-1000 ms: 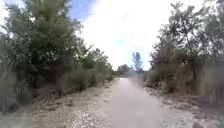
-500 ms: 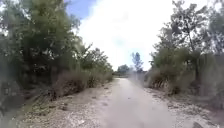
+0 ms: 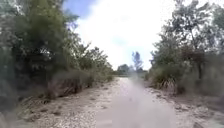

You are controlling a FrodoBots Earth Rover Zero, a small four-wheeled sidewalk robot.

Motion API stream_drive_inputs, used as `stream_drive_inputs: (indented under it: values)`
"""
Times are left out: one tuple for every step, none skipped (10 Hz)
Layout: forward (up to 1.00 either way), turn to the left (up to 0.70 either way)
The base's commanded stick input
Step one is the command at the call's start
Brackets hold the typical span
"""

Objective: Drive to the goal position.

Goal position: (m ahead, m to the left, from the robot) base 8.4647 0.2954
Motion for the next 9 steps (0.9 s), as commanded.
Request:
stream_drive_inputs:
  values:
    - [0.45,-0.21]
    - [0.45,0.00]
    - [0.45,0.00]
    - [0.45,0.00]
    - [0.45,0.00]
    - [0.45,0.00]
    - [0.45,0.00]
    - [0.45,0.00]
    - [0.45,0.00]
